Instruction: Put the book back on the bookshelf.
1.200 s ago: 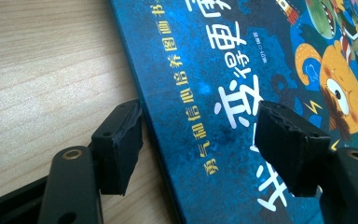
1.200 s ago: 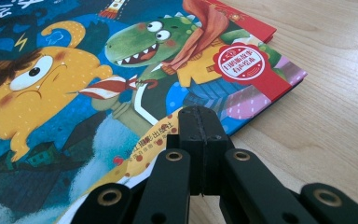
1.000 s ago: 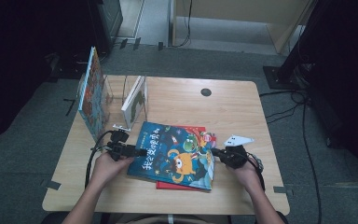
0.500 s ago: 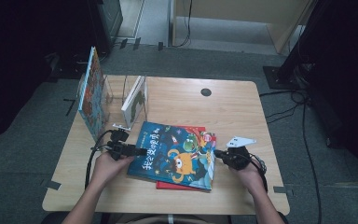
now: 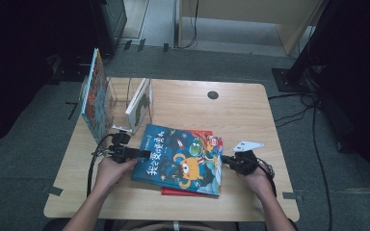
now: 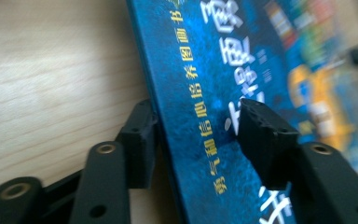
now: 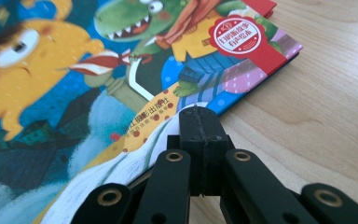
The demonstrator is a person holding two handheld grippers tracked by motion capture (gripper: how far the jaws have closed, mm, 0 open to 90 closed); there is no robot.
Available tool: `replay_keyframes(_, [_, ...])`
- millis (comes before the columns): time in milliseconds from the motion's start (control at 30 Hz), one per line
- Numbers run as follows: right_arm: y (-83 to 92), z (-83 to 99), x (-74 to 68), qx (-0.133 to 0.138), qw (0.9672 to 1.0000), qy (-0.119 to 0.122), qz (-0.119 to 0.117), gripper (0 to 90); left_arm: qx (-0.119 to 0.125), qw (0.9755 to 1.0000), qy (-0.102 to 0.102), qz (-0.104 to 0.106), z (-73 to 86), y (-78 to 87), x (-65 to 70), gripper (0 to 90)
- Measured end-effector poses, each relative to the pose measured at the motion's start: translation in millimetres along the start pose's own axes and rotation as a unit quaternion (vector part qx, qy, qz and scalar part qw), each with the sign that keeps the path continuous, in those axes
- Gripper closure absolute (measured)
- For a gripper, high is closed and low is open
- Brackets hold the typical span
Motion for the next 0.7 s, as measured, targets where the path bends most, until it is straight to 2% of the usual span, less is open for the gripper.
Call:
replay_keyframes(67, [-1.9,0.3,-0.2,-0.005,1.0000,-0.001,0.002,90.0,0.002,0.9987,0.007,0.050,-3.3,6.9,7.7,54.0])
replay_keyframes(133, [-3.8,-0.1,-1.9,-0.010,1.0000,-0.001,-0.001,90.0,-0.012,0.9986,-0.002,0.052,-7.0,8.8,19.9,52.3])
replay_keyframes(200, [-5.0,-0.6,-3.6,-0.010,0.9999,0.007,0.000,90.0,-0.018,0.9979,-0.009,0.062,-10.3,11.8,29.5,53.9])
replay_keyframes(267, [-6.5,-0.9,-5.1,-0.006,0.9999,0.005,-0.008,90.0,-0.028,0.9980,-0.018,0.054,-13.2,14.8,38.1,54.8])
replay_keyframes(333, [-7.1,-1.0,-5.2,-0.005,0.9999,0.001,-0.010,90.0,-0.036,0.9975,-0.022,0.056,-16.6,19.2,43.3,55.9])
replay_keyframes(400, [-8.0,-1.2,-4.6,-0.003,0.9999,-0.002,-0.012,90.0,-0.046,0.9971,-0.023,0.055,-20.8,23.2,47.4,57.4])
replay_keyframes(567, [-10.0,-2.9,-5.5,-0.003,0.9999,-0.004,-0.011,90.0,-0.065,0.9952,-0.015,0.072,-35.6,26.3,55.6,62.9])
replay_keyframes(700, [-10.9,-3.4,-6.3,-0.005,1.0000,-0.001,-0.008,90.0,-0.078,0.9933,-0.020,0.082,-51.0,25.5,67.0,66.8])
Point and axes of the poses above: each handheld gripper's, and its own axes: y roughly backward along the jaws, z roughly out of its underside, x roughly to its right, the point moved 2 cm from there along -y, roughly forward along the jaws, and after that the axes turned 3 degrees about -x, right-handed, at the moved point
